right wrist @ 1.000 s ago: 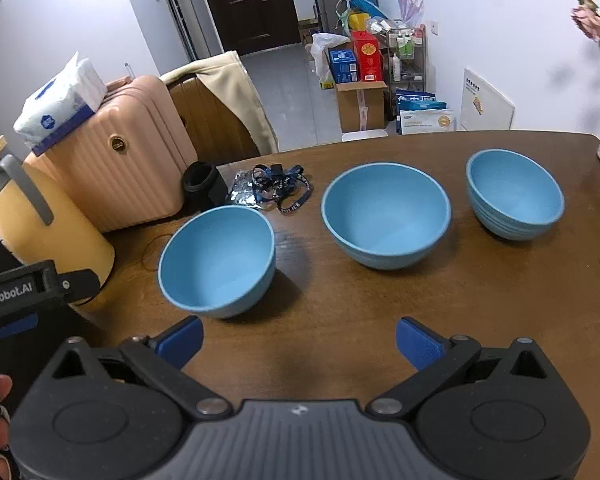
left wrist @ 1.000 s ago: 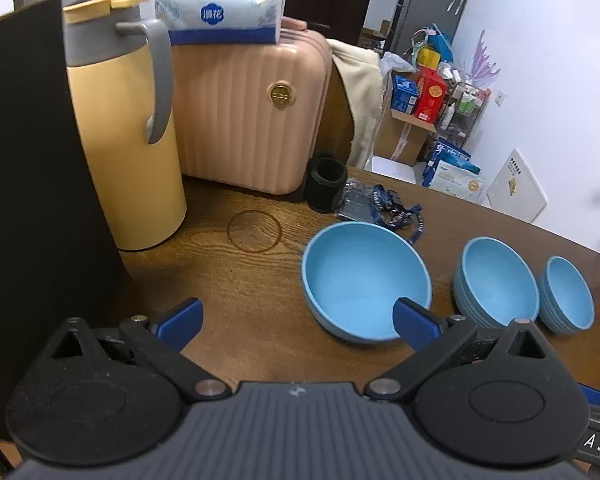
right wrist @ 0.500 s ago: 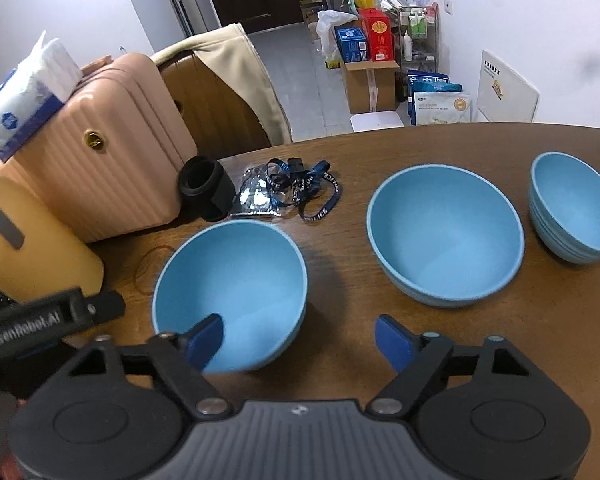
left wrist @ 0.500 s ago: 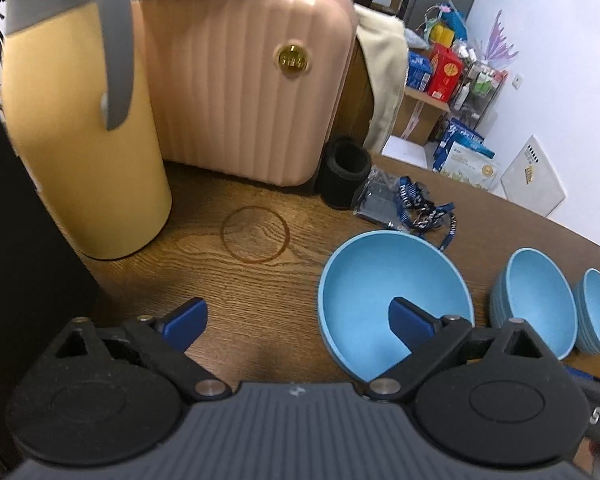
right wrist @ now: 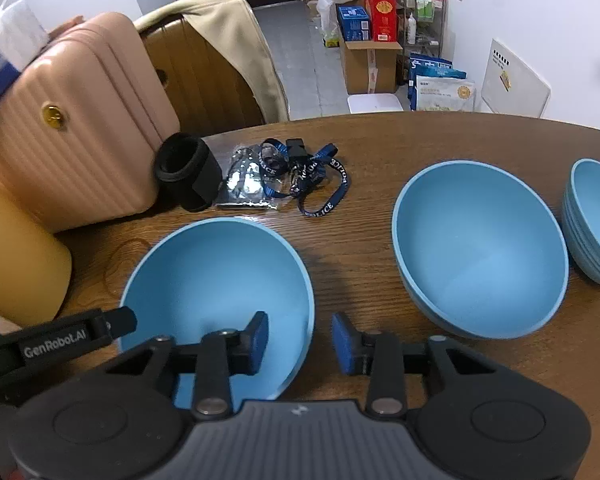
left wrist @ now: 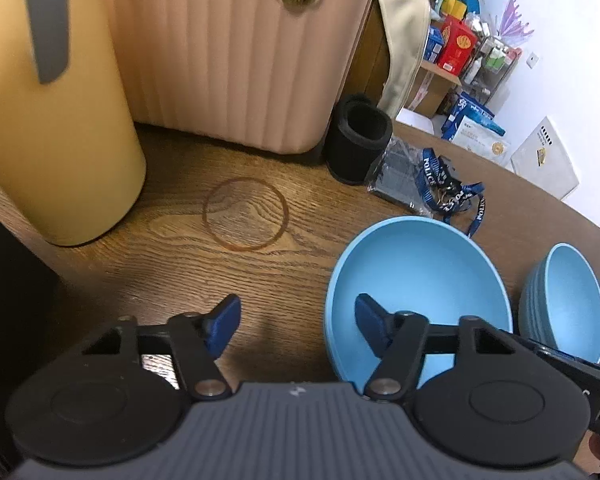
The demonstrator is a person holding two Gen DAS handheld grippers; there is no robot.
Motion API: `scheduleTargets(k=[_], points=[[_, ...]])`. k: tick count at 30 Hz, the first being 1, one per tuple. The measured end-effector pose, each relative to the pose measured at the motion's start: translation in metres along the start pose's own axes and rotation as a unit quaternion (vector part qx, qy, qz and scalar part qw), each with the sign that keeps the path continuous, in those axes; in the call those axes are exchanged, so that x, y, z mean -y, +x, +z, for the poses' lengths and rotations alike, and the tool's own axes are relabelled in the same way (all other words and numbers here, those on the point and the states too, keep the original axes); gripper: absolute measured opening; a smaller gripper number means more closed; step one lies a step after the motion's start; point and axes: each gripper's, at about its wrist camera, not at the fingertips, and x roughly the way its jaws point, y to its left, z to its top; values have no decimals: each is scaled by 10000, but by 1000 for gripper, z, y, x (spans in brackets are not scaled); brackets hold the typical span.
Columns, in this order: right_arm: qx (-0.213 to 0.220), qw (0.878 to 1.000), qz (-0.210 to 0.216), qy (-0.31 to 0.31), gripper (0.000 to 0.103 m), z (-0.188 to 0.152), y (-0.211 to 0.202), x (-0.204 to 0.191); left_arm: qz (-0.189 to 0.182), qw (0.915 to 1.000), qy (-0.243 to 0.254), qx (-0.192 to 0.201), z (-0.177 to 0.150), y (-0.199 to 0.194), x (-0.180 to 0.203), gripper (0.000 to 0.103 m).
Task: Organize plates and bowls
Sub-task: 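Close both tools on opposite rims of the nearest blue bowl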
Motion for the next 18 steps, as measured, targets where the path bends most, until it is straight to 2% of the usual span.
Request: scheduleTargets(k=[8, 15, 17, 18], points=[[-121, 9999, -77, 91, 17, 3, 19, 4, -85, 9998, 2, -175, 1, 21, -2, 41], [-191, 9996, -2, 189, 11, 0, 32, 4, -232, 9994, -15, -263, 1, 31, -3, 30], [-185, 9996, 36, 224, 9, -2, 34, 3, -289, 9991, 21, -295, 0, 34, -1, 19], [-184, 9995, 59, 232, 6, -2, 35, 2, -329, 9990, 24, -309, 0, 35, -1, 17]])
